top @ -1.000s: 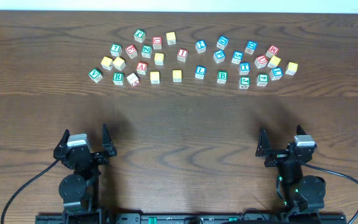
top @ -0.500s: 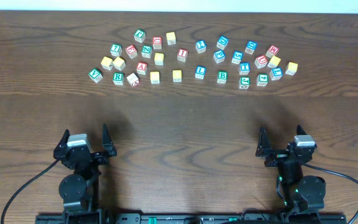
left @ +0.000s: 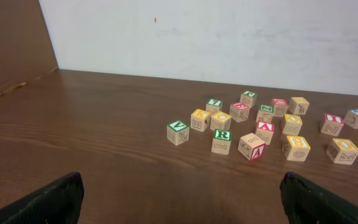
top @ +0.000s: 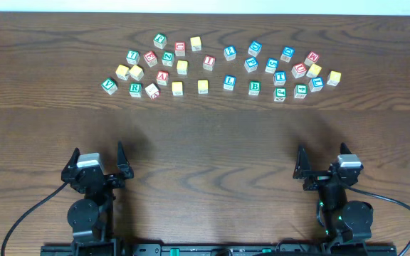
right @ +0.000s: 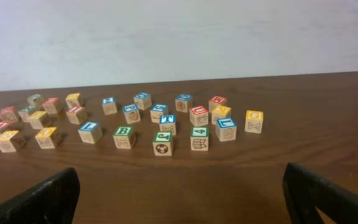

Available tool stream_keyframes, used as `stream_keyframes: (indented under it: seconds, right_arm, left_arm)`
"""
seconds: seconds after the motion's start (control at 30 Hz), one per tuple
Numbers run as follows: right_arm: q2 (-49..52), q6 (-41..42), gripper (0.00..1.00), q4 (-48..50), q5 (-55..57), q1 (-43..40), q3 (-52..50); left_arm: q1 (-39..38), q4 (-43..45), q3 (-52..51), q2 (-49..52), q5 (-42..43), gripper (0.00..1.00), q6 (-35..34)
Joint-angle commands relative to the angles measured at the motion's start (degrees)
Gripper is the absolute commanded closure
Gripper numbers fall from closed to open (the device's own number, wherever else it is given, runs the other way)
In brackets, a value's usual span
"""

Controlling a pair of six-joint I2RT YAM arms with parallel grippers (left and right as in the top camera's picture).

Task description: Spell out ROBOT

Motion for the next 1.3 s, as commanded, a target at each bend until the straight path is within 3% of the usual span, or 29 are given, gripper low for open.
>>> stream_keyframes:
  seconds: [0.0,0.7,1.27]
  right_arm:
    - [0.1,-0.7,0.01,0.5,1.0,-0.4,-0.1]
    - [0.1,-5.8,0.01,3.9,1.7,-0.4,0.5]
    - [2.7,-5.8,0.01,4.1,2.5,-0.4,5.5]
  left_arm:
    - [0.3,-2.5,-0.6,-0.3,-0.9,0.01,0.4]
    - [0.3,1.6,1.3,1.1,-1.0,0.01,0.4]
    - [0.3,2.7,10.2,10.9,-0.9,0.01,0.4]
